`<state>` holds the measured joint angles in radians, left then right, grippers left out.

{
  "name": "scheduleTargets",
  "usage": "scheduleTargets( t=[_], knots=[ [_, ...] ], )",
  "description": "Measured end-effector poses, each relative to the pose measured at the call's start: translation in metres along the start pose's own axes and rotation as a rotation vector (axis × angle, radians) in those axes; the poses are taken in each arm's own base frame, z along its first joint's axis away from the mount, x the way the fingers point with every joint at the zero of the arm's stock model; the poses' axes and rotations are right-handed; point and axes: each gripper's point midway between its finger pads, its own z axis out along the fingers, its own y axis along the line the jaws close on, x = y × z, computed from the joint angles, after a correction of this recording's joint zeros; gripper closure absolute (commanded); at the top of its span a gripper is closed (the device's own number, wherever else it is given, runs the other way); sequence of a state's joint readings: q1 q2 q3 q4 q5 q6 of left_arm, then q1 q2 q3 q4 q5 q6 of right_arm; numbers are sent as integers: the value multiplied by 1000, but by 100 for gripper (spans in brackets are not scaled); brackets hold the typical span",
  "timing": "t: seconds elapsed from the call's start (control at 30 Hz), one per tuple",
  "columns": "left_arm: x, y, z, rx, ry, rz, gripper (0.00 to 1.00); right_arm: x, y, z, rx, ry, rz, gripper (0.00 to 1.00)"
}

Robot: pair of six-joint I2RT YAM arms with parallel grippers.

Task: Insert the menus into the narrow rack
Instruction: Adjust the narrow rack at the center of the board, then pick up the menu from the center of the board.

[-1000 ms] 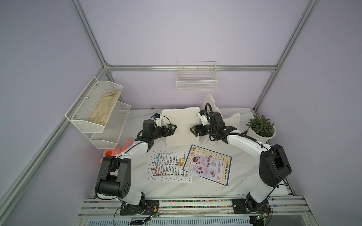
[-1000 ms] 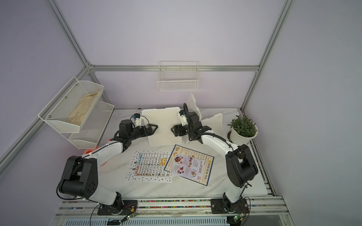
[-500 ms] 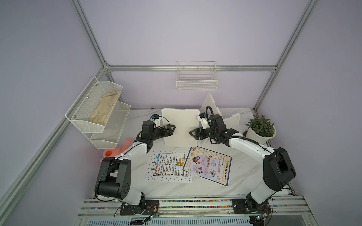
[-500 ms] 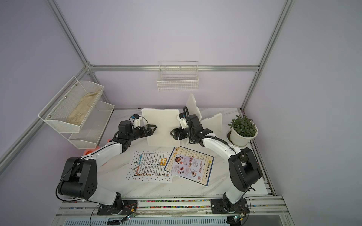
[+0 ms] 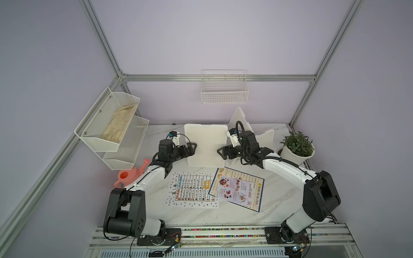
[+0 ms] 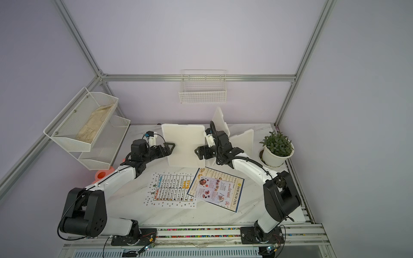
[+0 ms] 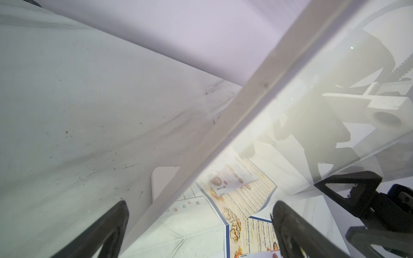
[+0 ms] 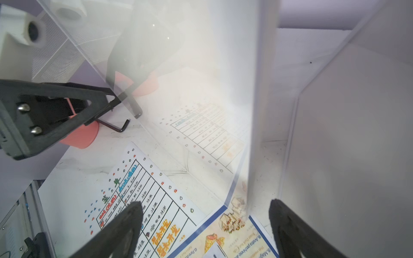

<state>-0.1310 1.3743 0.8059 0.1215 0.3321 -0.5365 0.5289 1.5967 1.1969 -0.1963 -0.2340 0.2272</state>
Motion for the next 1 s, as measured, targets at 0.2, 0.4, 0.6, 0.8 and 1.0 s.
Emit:
scheduleTargets(
  t=[0.2, 0.4, 0.6, 0.8, 1.0],
  knots=[
    [14, 4, -45, -68, -47, -36, 0, -8, 8, -33, 23, -50, 17, 7],
    [56, -15, -74, -85, 4, -23, 0, 26, 28, -63, 28, -32, 97, 7],
    [114, -57, -65, -19, 167, 46, 0, 98, 0, -76, 134, 83, 270, 9],
    [176, -63, -41, -32, 356, 76, 0, 139, -25, -84, 222, 186, 421, 9],
    [221, -64, -19, -39, 492, 100, 0, 164, -60, -99, 252, 216, 629, 10]
  ],
)
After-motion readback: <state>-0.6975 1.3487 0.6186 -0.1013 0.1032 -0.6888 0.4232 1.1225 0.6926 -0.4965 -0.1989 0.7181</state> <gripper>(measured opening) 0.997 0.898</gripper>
